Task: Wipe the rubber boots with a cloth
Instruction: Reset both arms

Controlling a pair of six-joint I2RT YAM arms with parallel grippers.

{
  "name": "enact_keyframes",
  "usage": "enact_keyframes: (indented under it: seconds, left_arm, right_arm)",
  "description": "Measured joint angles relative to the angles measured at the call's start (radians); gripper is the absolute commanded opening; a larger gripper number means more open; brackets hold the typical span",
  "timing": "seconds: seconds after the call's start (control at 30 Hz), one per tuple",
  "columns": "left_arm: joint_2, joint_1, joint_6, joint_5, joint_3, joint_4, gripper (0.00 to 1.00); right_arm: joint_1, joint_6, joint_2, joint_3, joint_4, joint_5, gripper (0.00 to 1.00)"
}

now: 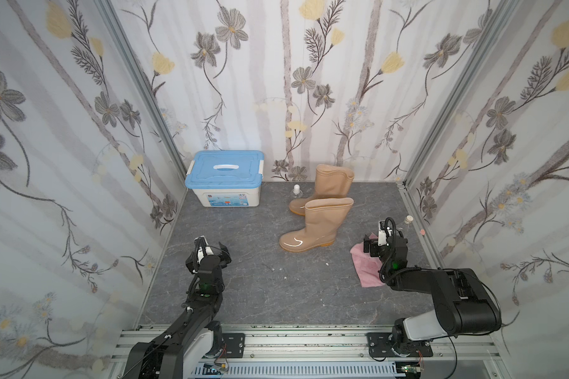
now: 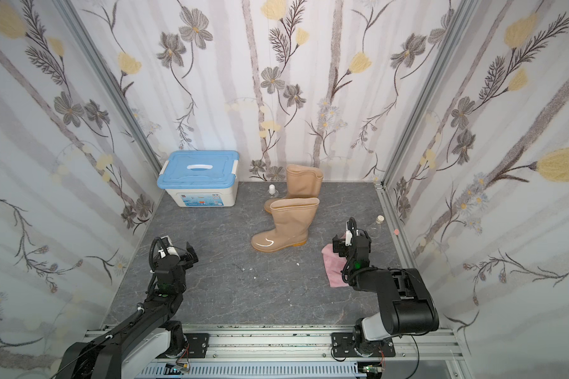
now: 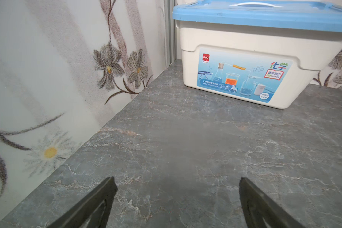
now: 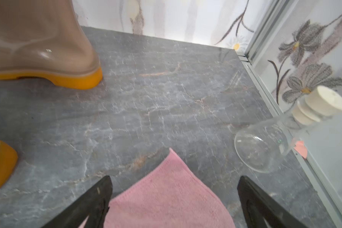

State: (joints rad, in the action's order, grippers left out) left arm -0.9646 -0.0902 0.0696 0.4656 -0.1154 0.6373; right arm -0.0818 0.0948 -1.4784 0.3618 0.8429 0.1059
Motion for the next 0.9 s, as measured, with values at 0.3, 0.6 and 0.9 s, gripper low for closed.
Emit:
enact_keyframes:
  seconds: [0.3,0.6,0.9]
  left_arm:
    - [-0.285,0.023,-0.033,-0.118,-0.078,0.22,1.0]
    - [-0.59,0.079,-0.046,-0.315,-0.221,0.316,1.0]
    - [-0.592,0.113,-0.01,-0.372,-0.23,0.318,1.0]
  right_arm:
    - [0.011,-0.027,0.001,0.014,-0.037,-0.031,1.0]
    - [0.011,-0.031,0.001,0.013,-0.039,-0.031,1.0]
    - [0.012,-0.031,0.001,0.018,-0.046,-0.029,1.0]
